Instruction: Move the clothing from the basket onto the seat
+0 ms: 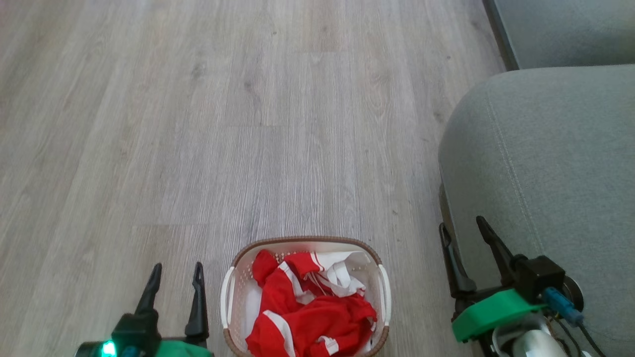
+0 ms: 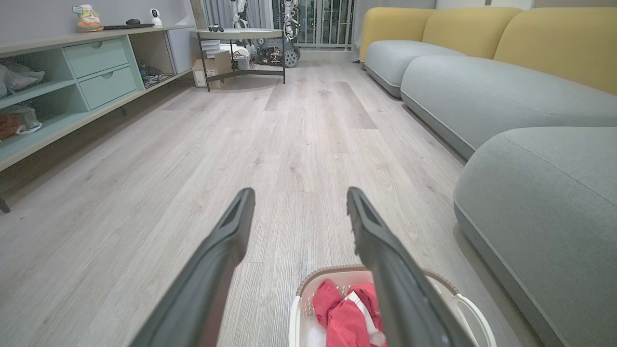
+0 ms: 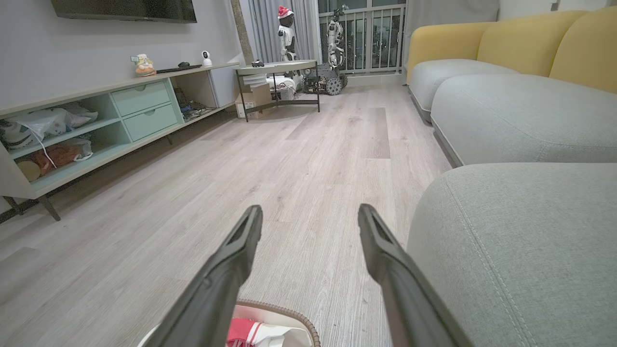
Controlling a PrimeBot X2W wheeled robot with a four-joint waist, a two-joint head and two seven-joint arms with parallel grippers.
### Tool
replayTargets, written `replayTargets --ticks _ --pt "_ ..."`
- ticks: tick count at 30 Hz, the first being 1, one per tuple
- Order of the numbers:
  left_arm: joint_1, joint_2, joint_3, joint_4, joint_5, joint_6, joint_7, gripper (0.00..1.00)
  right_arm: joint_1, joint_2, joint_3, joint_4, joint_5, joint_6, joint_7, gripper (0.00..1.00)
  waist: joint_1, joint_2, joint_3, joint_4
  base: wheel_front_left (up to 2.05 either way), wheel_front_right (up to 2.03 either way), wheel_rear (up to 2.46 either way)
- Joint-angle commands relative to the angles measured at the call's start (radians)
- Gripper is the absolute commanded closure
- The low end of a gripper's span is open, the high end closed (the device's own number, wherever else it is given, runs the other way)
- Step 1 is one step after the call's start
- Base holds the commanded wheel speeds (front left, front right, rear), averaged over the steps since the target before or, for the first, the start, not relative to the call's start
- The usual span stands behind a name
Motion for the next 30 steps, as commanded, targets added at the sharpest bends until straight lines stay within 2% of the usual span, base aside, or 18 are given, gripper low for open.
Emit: replayTargets --ticks 1,6,16,30 --pt "-0.036 0.002 0.022 -0.024 -0.006 -0.001 -0.013 0.00 -0.034 -0.010 0.018 -0.037 -0.002 0.000 -0.013 0.00 0.0000 0.0000 0.008 0.002 0.00 0.00 0.00" --pt "-0.078 0.002 -0.001 0.001 0.004 -0.018 -0.013 0.00 -0.049 -0.010 -0.005 -0.063 -0.011 0.000 -0.013 0.00 0.0000 0.0000 0.059 0.005 0.00 0.00 0.00" --pt "-0.263 0.002 -0.088 0.151 0.026 -0.055 -0.013 0.00 -0.131 -0.010 -0.075 -0.135 -0.043 0.000 -0.013 0.00 0.0000 0.0000 0.256 -0.005 0.00 0.00 0.00" --pt "-0.601 0.002 -0.327 0.496 -0.013 -0.074 -0.013 0.00 -0.263 -0.010 -0.148 -0.237 -0.078 0.000 -0.013 0.00 0.0000 0.0000 0.558 -0.061 0.00 0.00 0.00"
